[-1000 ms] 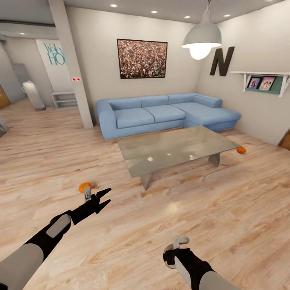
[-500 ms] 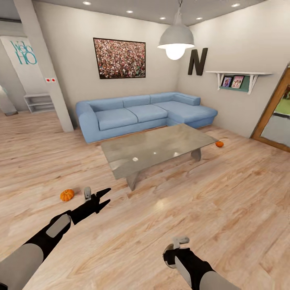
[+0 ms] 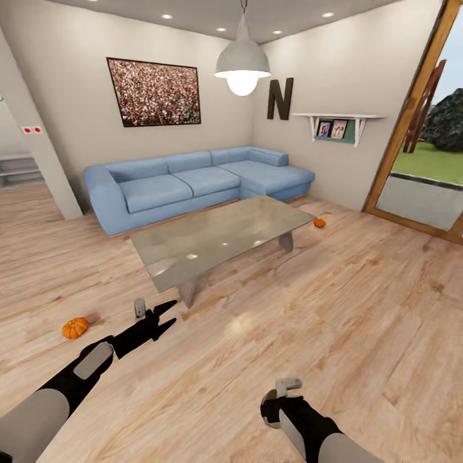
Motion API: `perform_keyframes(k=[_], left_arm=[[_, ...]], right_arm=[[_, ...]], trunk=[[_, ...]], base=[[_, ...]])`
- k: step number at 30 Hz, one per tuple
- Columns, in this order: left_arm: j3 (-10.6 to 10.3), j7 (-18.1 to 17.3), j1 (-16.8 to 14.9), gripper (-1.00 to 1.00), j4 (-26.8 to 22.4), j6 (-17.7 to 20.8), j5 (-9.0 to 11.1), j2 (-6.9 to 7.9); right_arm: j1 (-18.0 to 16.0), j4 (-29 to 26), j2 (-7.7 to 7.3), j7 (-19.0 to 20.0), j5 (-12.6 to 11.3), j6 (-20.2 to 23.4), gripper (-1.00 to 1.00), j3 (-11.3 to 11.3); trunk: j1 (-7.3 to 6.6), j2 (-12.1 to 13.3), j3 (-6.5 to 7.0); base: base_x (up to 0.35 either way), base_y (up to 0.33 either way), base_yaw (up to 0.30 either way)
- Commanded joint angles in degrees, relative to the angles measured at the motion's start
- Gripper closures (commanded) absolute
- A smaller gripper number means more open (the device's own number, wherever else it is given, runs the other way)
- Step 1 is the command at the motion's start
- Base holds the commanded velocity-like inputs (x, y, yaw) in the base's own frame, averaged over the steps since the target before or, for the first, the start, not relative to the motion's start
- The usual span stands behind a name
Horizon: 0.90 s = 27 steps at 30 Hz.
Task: Place each of the two pumpkins and all three candles from the living room inside a cabinet in the living room (use any cabinet), then make sure every cabinet is closed, and position the cauldron so it is next to a table in the living room.
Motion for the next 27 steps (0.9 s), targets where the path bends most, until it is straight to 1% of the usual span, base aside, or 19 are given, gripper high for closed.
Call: perform_keyframes(k=[1,23,25,27], left_arm=[[0.0,0.0,0.0,-1.00,0.0,0.0,0.0,-0.04],[0.0,0.0,0.0,-1.00,0.0,0.0,0.0,0.00],[0.0,0.0,0.0,-1.00,0.0,0.0,0.0,0.00],[0.0,0.0,0.0,-1.00,0.0,0.0,0.0,0.00]], right_arm=[[0.0,0.0,-0.01,0.0,0.0,0.0,1.00,0.0],[0.0,-0.2,-0.48,0.0,0.0,-0.1,1.00,-0.2],[0.0,-0.2,-0.50,0.0,0.0,-0.1,1.00,-1.2],[0.0,-0.2,-0.41,-0.1,0.1,-0.1,1.00,-4.1]], trunk=[[0.00,0.0,0.00],[0.00,0.0,0.00],[0.00,0.0,0.00],[0.00,0.0,0.00]], base=[[0.000,0.000,-0.285],[0.000,0.000,-0.285],[0.000,0.000,-0.285],[0.000,0.000,-0.285]])
